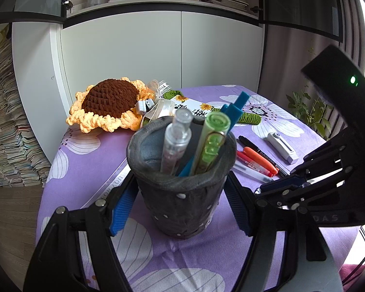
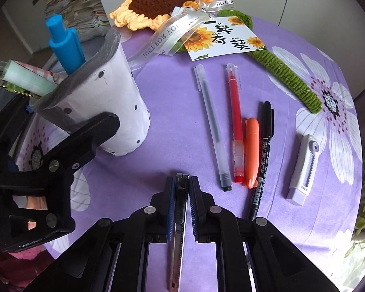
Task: Organize stationery
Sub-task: 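Move the right gripper to the silver utility knife and grasp it, then lift the utility knife and drop it into the grey cup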
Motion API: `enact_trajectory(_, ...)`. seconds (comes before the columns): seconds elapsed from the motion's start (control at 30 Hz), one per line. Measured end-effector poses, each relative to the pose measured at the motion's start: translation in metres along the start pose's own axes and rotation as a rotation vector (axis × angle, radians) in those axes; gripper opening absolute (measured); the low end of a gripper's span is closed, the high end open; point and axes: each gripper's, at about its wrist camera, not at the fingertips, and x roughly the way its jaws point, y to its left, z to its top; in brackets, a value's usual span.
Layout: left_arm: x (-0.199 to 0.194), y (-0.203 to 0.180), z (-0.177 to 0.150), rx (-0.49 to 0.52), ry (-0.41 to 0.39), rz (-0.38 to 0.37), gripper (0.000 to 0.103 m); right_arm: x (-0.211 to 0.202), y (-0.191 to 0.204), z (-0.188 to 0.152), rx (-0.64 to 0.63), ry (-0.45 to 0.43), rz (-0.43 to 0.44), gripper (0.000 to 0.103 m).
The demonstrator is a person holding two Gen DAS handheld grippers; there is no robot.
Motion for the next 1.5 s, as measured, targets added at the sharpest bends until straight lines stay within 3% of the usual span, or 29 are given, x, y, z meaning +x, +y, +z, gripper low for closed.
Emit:
enact_trajectory(0.2,0.000,0.000,0.000,0.000,0.000,0.000,0.070,-0.054,-0.007,-0.003,0.035,-0.130,0.067,0.012)
enact_trajectory(0.4,0.000,0.000,0.000,0.000,0.000,0.000,0.070,-0.129,-0.003,-0.004,0.023,-0.337,0.125,0.012)
enact_trajectory(0.6,0.000,0.000,0.000,0.000,0.000,0.000,0.070,-0.187,0.014,0.020,-0.026,-0.523,0.131,0.012)
enact_trajectory(0.73,0.000,0.000,0.000,0.000,0.000,0.000,0.070,-0.206,0.019,0.037,-0.044,-0.593,0.137,0.012)
enact_trajectory(1.03,0.000,0.000,0.000,0.000,0.000,0.000,0.070,-0.159,0.028,0.061,-0.053,-0.499,0.128,0.012)
enact_trajectory(1.5,-0.001,-0.002,-0.001,0.000,0.003,-0.005,0.070,-0.085,0.021,0.060,-0.010,-0.288,0.166,0.012)
